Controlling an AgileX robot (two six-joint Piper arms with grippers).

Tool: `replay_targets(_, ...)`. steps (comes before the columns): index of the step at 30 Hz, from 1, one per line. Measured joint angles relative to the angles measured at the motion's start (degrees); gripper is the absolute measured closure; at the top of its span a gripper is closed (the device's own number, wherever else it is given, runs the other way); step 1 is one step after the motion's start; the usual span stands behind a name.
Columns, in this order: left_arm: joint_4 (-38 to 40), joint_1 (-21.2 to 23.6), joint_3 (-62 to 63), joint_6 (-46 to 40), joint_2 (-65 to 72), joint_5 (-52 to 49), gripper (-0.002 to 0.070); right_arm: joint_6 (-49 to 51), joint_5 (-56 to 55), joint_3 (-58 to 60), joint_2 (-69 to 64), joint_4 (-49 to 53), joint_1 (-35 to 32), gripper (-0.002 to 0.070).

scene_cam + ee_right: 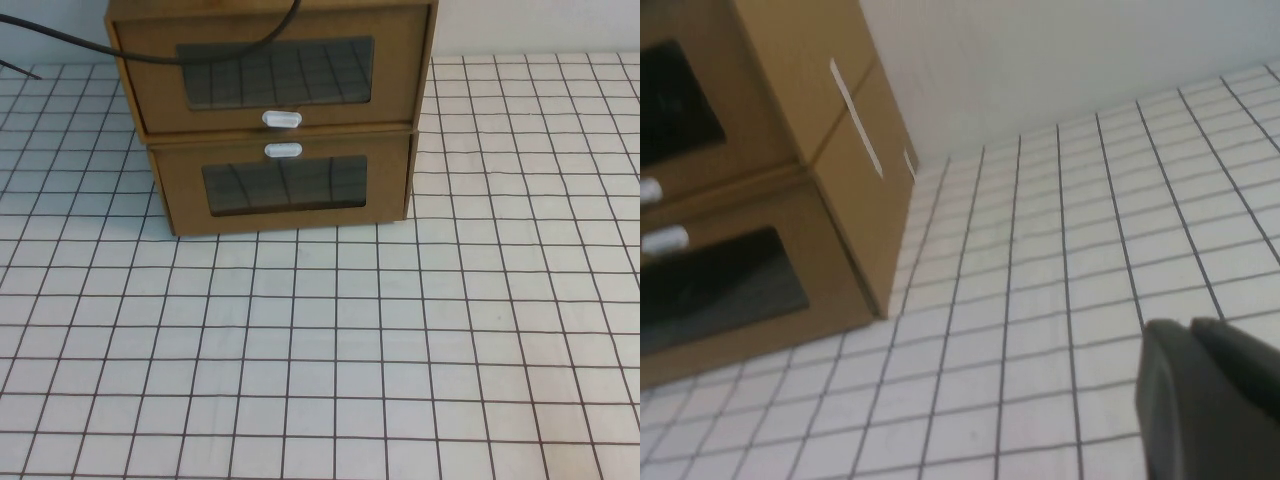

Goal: Open the shoe box
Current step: 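Pull the top drawer of the cardboard box fully open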

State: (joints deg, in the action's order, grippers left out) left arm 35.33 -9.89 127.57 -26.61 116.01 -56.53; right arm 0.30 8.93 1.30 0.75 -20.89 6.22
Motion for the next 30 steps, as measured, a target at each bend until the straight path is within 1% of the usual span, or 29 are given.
replay_targets(6,0.00,0.00,0.00,0.13,0.21,-1.74,0.0677,0.00,-3.65,0.00,0.00,-4.39,0.00,0.0689)
replay_targets(11,0.00,0.00,0.21,0.13,0.21,-2.43,0.0677,0.00,-4.18,0.00,0.00,-14.46,0.00,0.0689)
replay_targets(13,0.00,0.00,0.33,0.13,0.21,-2.73,0.0677,0.00,-1.63,-1.04,0.00,-17.76,0.00,0.0689)
replay_targets(16,0.00,0.00,0.42,0.13,0.21,-3.02,0.0677,0.00,5.88,-6.21,-3.09,-18.80,0.00,0.0689)
replay_targets(21,0.00,-0.03,0.44,0.25,0.21,-3.12,0.0677,-0.30,21.68,-18.72,-17.03,-13.80,0.00,0.0689)
replay_targets(23,0.00,-0.03,0.44,0.25,0.21,-3.12,0.0677,-2.52,26.25,-23.69,-23.80,-11.68,0.00,0.0689)
replay_targets(30,0.00,-0.03,0.44,0.25,0.21,-2.86,0.0677,-16.06,33.71,-36.78,-44.74,-12.14,0.00,0.0689)
